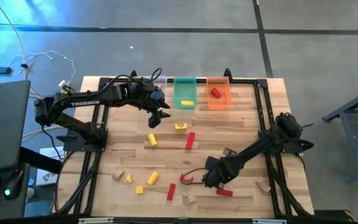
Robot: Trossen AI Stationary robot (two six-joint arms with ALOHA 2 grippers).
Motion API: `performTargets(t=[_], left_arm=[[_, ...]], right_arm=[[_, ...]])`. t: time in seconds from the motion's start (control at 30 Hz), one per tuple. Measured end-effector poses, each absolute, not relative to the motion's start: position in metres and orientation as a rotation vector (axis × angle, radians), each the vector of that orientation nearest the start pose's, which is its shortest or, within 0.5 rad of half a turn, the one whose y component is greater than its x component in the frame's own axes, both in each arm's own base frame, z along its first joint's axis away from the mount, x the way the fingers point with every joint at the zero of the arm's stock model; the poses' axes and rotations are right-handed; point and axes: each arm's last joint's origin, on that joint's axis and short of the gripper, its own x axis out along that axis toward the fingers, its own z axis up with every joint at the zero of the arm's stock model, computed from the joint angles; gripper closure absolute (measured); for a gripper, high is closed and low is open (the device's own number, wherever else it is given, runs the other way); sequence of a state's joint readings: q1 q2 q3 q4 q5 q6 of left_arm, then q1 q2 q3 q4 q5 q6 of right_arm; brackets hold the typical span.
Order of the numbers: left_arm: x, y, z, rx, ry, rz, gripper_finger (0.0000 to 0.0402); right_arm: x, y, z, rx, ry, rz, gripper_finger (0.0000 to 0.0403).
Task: Sort & place blocks by color
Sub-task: Put the brown block into the white transparent bin
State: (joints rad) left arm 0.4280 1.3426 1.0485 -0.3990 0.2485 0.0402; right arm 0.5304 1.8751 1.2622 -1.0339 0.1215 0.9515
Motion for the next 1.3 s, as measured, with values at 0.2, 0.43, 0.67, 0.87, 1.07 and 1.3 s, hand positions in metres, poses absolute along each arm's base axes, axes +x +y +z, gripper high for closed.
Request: performTargets(t=[0.2,0.43,0.67,0.87,1.07,1.3], left_arm=[[0.263,0.112,0.286,-0.128,0.662,0.133,0.0206],[0.265,0.107,0.286,-0.011,0.669,0.077,0.0206],[0.269,0.097,0.286,0.010,0.665,0.037,0.0206],[0.273,0.087,0.286,0.022,0.659,0.002,0.0206],[0.276,0.077,0.287,0.035,0.656,-0.029,0.0206],[0.283,0.067,0.292,0.054,0.587,-0.056,0.0206]], right_arm=[[0.300,0.141,0.191,0.127,1.392,-0.431,0.0296],[0.315,0.112,0.224,-0.002,1.220,-0.470,0.0296],[0.328,0.091,0.252,-0.125,1.113,-0.433,0.0296],[0.343,0.079,0.273,-0.183,1.047,-0.375,0.0296],[0.353,0.071,0.295,-0.218,0.976,-0.336,0.0296],[0.361,0.064,0.313,-0.228,0.902,-0.319,0.0296]])
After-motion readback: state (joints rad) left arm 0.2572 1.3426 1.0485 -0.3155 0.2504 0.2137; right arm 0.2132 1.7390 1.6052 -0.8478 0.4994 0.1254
